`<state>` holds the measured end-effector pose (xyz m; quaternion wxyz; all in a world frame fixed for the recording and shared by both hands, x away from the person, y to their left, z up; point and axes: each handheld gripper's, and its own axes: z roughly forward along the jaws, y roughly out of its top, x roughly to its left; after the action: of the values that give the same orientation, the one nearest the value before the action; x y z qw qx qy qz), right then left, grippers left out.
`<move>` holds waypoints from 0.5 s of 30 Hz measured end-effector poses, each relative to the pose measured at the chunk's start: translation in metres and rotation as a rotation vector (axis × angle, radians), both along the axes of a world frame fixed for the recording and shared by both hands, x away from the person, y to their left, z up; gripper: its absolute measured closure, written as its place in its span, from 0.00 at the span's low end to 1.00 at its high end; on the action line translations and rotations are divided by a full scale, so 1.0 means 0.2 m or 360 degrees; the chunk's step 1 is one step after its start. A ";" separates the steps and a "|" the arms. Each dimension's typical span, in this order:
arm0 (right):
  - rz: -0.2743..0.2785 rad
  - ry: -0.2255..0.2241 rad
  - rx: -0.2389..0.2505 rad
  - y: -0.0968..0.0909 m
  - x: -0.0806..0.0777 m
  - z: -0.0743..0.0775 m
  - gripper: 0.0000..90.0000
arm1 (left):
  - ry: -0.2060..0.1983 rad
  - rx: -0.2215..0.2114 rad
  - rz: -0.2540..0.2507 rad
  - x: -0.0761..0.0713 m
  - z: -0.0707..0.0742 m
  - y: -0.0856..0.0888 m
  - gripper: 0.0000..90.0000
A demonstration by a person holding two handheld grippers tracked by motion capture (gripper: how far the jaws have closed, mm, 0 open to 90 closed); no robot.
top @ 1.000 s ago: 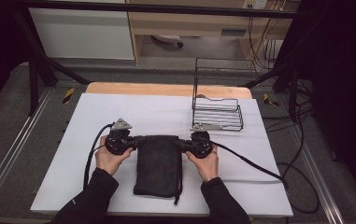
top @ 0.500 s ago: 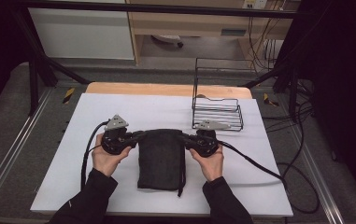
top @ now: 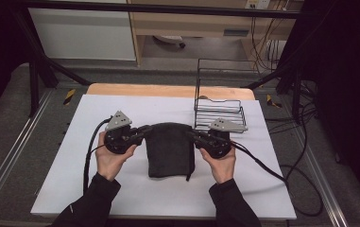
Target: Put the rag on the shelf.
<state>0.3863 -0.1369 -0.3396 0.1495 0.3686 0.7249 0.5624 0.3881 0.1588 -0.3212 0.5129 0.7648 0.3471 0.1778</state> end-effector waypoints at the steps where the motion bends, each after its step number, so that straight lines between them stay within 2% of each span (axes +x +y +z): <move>1: -0.0010 -0.0007 0.0006 -0.01 0.00 0.01 0.91 | -0.0009 -0.0008 -0.0006 0.00 0.01 -0.01 0.89; 15: -0.0136 -0.0202 0.0025 -0.15 -0.06 0.17 0.91 | -0.0171 -0.0112 -0.0031 0.04 0.15 -0.17 0.89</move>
<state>0.3745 -0.1670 -0.3051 0.2161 0.3639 0.6932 0.5834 0.3957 0.1252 -0.2910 0.5591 0.7390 0.3176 0.2011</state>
